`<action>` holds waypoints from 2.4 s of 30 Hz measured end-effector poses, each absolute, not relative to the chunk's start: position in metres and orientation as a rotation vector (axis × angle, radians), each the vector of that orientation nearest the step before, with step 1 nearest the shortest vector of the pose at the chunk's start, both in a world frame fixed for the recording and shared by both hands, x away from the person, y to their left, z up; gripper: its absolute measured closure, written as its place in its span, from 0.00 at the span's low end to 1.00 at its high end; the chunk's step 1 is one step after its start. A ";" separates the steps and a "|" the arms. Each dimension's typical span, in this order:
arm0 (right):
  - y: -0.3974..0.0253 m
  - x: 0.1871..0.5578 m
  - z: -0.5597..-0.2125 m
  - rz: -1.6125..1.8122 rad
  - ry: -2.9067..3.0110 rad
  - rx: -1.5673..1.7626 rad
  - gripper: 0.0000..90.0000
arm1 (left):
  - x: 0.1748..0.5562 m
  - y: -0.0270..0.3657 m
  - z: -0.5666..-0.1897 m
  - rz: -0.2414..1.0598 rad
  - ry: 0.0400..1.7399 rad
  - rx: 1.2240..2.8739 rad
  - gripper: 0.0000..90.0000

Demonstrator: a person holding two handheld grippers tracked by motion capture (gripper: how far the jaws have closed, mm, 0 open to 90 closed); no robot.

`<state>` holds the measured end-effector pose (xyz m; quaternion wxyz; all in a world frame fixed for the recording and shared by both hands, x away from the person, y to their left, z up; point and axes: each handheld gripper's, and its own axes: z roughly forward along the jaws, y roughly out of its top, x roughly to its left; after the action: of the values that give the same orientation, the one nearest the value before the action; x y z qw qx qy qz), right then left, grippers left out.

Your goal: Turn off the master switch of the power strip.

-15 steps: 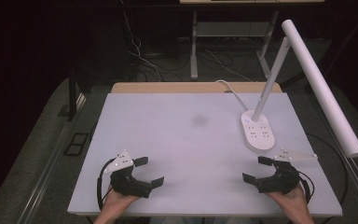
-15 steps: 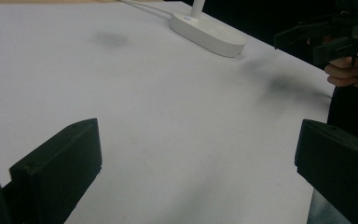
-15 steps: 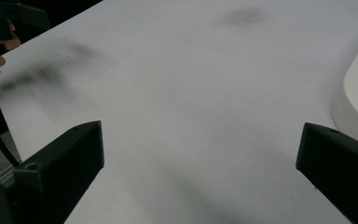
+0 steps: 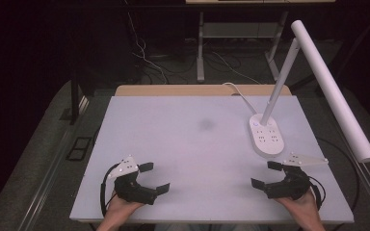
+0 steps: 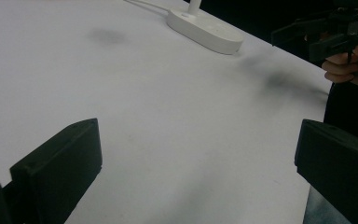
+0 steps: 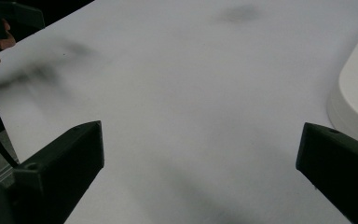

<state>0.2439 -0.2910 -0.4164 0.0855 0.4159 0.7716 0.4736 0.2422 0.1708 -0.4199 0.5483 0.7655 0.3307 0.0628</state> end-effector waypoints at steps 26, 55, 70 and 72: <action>-0.275 0.253 -0.407 1.247 2.389 1.193 0.00 | 0.240 0.175 -0.422 0.139 0.795 1.819 0.01; -0.272 0.285 -0.376 1.170 2.436 1.166 0.00 | 0.240 0.176 -0.423 0.130 0.801 1.814 0.02; -0.265 0.312 -0.366 1.090 2.456 1.149 0.00 | 0.240 0.174 -0.424 0.126 0.799 1.822 0.02; -0.264 0.315 -0.366 1.080 2.461 1.141 0.00 | 0.240 0.175 -0.423 0.125 0.799 1.821 0.02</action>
<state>0.3151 -0.2638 -0.3658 0.1107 0.3885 0.8377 0.3675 0.2403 0.1752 -0.4235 0.5435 0.7672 0.3365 0.0526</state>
